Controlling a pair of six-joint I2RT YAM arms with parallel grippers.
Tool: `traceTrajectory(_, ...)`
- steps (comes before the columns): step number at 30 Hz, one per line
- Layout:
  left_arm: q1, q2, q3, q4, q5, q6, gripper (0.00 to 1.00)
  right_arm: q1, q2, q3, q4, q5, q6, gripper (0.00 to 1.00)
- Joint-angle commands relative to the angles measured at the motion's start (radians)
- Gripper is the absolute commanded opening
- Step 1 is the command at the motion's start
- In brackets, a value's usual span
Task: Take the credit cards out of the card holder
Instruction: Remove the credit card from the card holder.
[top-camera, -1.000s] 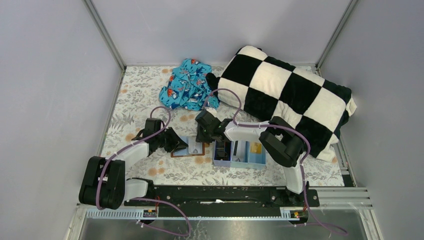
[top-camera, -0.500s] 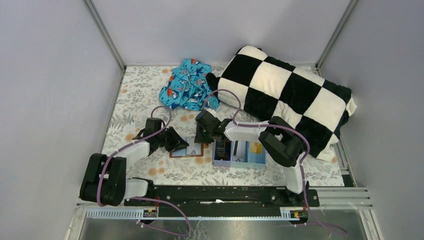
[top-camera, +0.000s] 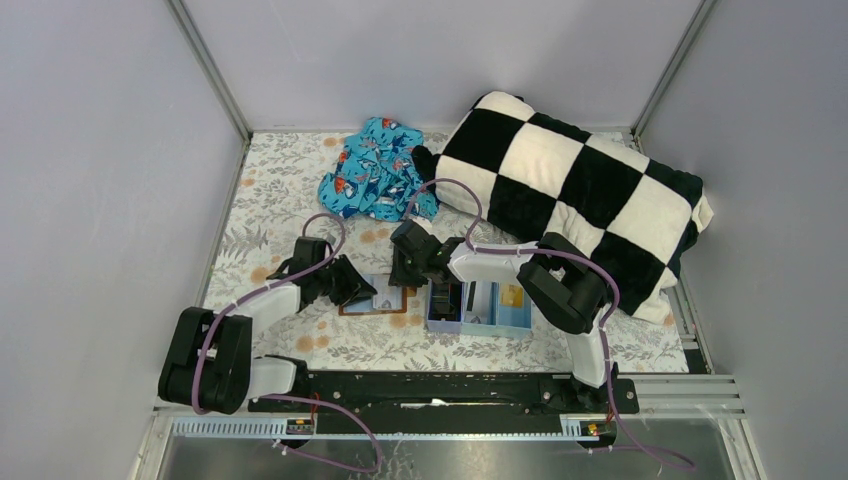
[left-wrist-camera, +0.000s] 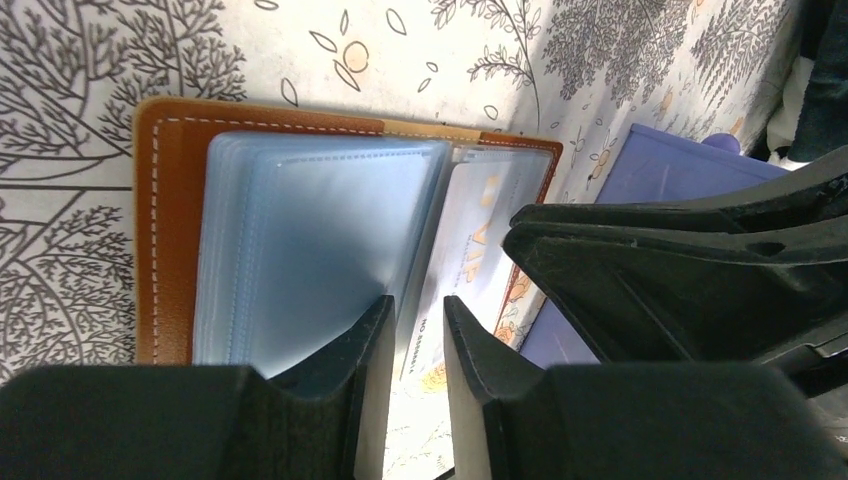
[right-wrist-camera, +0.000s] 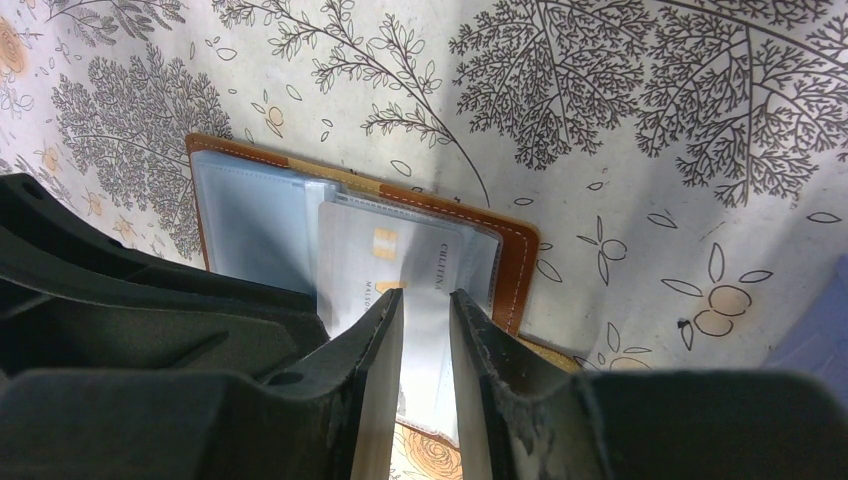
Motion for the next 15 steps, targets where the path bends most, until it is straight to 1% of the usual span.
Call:
traceTrajectory(1,-0.021,0.012,0.016,0.018,-0.016,0.022,0.29,-0.002,0.019,-0.007,-0.022,-0.011,0.005,0.31)
traceTrajectory(4,-0.024,0.017,0.003,0.057,0.022,0.006,0.27,-0.002,0.020,-0.003,-0.025,-0.011,0.005,0.31)
traceTrajectory(7,-0.024,0.012,-0.002,0.069,0.034,-0.006,0.21,-0.002,0.020,-0.001,-0.027,-0.011,0.003,0.31)
traceTrajectory(9,-0.024,0.008,-0.002,0.069,0.032,-0.010,0.14,-0.002,0.020,0.002,-0.030,-0.011,0.001,0.31)
traceTrajectory(11,-0.024,0.004,0.005,0.058,0.021,-0.012,0.03,-0.002,0.021,0.002,-0.031,-0.011,0.000,0.31)
traceTrajectory(12,-0.024,0.003,0.007,0.050,0.010,-0.011,0.01,-0.002,0.022,0.002,-0.031,-0.010,-0.001,0.31)
traceTrajectory(15,-0.024,-0.008,0.012,0.022,-0.016,-0.005,0.00,-0.002,0.026,0.000,-0.036,-0.007,-0.002,0.31)
